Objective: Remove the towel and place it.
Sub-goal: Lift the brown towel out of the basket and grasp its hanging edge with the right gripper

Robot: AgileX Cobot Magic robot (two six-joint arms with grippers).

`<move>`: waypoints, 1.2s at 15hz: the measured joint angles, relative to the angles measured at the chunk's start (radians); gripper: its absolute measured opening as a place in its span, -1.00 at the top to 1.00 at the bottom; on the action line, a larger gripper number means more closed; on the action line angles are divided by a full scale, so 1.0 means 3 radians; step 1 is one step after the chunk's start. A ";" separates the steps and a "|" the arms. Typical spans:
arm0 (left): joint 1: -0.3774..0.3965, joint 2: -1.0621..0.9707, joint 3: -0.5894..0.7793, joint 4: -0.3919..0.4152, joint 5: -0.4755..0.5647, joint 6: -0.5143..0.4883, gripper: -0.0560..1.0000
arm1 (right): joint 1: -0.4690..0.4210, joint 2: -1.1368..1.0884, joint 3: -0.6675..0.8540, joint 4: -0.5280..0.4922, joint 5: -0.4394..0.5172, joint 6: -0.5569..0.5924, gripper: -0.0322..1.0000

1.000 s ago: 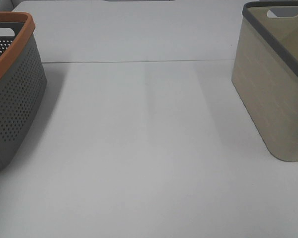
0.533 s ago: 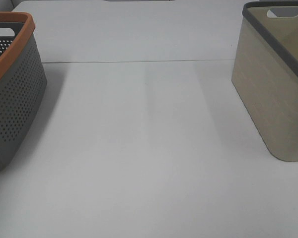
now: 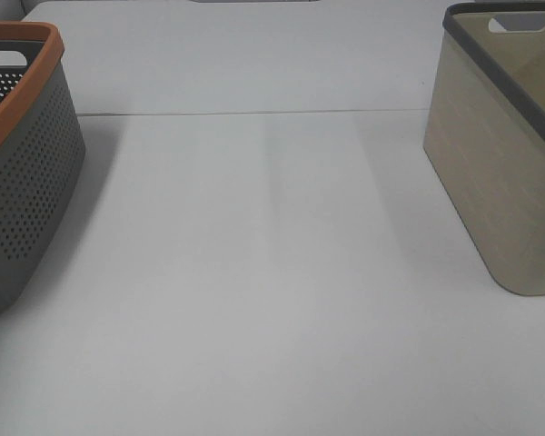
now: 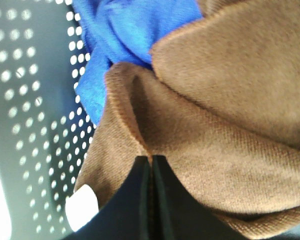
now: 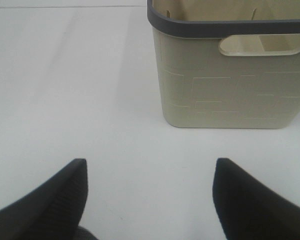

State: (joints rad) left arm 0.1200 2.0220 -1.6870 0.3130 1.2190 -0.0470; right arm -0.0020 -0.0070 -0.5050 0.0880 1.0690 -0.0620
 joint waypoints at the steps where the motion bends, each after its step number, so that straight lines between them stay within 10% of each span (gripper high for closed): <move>1: 0.0000 -0.0040 0.0000 0.0000 0.0000 -0.0073 0.89 | 0.0000 0.0000 0.0000 0.0000 0.0000 0.0000 -0.36; 10: 0.0000 -0.1350 0.0000 -0.0340 0.0013 -0.0580 0.89 | 0.0000 0.0000 0.0000 0.0000 0.0000 0.0000 -0.36; 18: 0.0000 -0.1877 0.0000 -0.2290 -0.0987 -0.0187 0.89 | 0.0000 0.0000 0.0000 0.0013 0.0000 0.0000 -0.36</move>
State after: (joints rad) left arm 0.1200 1.4590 -1.6870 -0.3740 0.9230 -0.1030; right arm -0.0020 -0.0070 -0.5050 0.0920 1.0690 -0.0620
